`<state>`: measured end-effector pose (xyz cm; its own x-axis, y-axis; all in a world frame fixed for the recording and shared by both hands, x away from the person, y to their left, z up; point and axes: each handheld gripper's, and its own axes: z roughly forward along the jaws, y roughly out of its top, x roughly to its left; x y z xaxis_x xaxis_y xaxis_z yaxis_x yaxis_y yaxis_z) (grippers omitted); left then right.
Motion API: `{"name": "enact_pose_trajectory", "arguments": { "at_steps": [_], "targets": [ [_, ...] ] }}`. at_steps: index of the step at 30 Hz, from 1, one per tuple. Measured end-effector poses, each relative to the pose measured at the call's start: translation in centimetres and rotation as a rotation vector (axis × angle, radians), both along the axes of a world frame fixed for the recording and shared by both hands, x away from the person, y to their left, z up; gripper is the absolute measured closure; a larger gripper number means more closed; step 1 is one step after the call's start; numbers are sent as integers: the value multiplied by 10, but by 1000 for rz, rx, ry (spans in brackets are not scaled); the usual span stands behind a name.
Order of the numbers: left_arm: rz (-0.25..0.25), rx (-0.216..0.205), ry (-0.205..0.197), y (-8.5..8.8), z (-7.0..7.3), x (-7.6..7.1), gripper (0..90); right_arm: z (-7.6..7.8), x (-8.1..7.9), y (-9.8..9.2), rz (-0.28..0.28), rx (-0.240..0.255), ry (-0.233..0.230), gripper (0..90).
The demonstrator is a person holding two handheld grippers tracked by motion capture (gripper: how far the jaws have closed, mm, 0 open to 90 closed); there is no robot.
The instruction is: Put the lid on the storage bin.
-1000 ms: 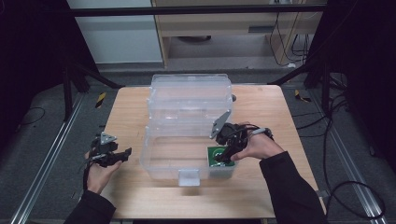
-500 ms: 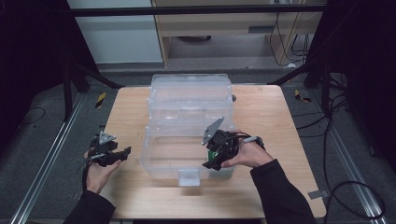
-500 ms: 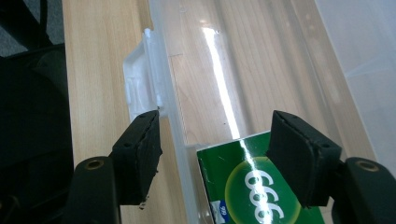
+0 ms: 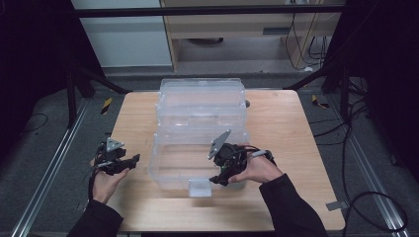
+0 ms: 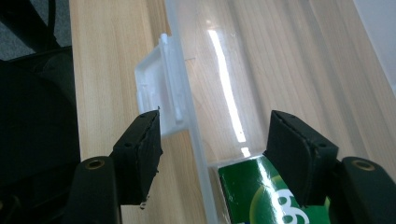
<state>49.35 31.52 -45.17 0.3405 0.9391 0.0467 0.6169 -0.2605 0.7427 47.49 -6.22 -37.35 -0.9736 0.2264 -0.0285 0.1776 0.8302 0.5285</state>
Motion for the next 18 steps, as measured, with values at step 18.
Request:
{"name": "enact_pose_trajectory", "arguments": {
  "at_steps": [18],
  "targets": [
    [-14, -2, -6, 0, 2, -1, 388, -14, -1, 15, 34, -62, 62, 474]
  ]
}}
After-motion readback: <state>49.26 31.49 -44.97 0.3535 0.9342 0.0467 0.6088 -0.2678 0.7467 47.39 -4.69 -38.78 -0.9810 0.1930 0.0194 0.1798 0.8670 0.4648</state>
